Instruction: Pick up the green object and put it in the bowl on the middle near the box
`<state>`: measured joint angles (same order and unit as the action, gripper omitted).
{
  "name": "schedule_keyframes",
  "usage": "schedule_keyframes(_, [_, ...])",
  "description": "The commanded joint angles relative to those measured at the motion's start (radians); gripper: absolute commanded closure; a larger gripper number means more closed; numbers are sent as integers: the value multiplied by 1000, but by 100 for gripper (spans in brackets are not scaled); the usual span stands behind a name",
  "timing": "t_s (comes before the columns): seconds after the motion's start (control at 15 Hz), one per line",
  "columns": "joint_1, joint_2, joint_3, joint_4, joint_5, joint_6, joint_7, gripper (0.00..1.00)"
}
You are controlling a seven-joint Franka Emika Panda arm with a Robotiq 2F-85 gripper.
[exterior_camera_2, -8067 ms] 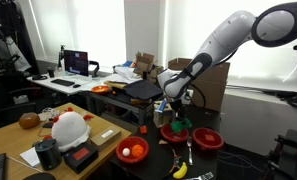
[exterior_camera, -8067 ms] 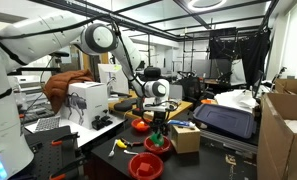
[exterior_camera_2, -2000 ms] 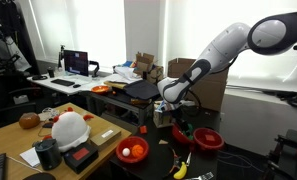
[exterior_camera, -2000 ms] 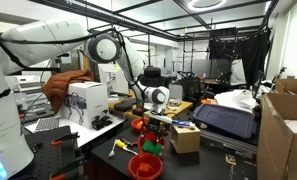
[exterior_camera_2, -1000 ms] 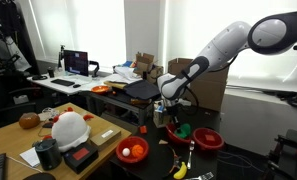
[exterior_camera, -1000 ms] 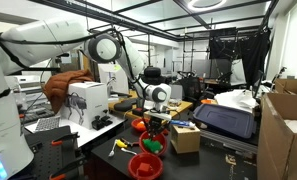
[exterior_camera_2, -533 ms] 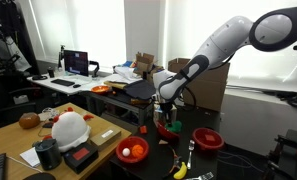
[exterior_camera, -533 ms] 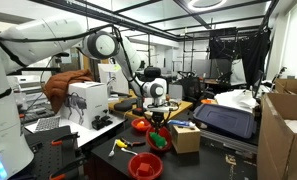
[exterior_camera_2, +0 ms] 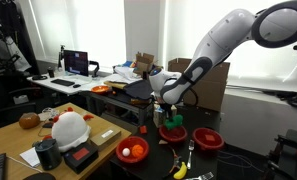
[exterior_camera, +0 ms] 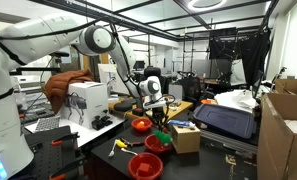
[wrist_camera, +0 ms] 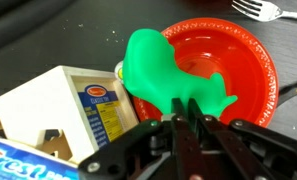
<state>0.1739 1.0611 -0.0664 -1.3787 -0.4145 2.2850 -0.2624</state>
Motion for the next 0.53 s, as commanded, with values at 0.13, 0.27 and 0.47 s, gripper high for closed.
schedule_keyframes(0.13, [107,-99,-106,-141,-163,39,174,98])
schedule_keyframes(0.27, [132,-131,-117,-180,-213,25,217,98])
schedule_keyframes(0.47, [161,-171,-116,-236,-284,0,291,98])
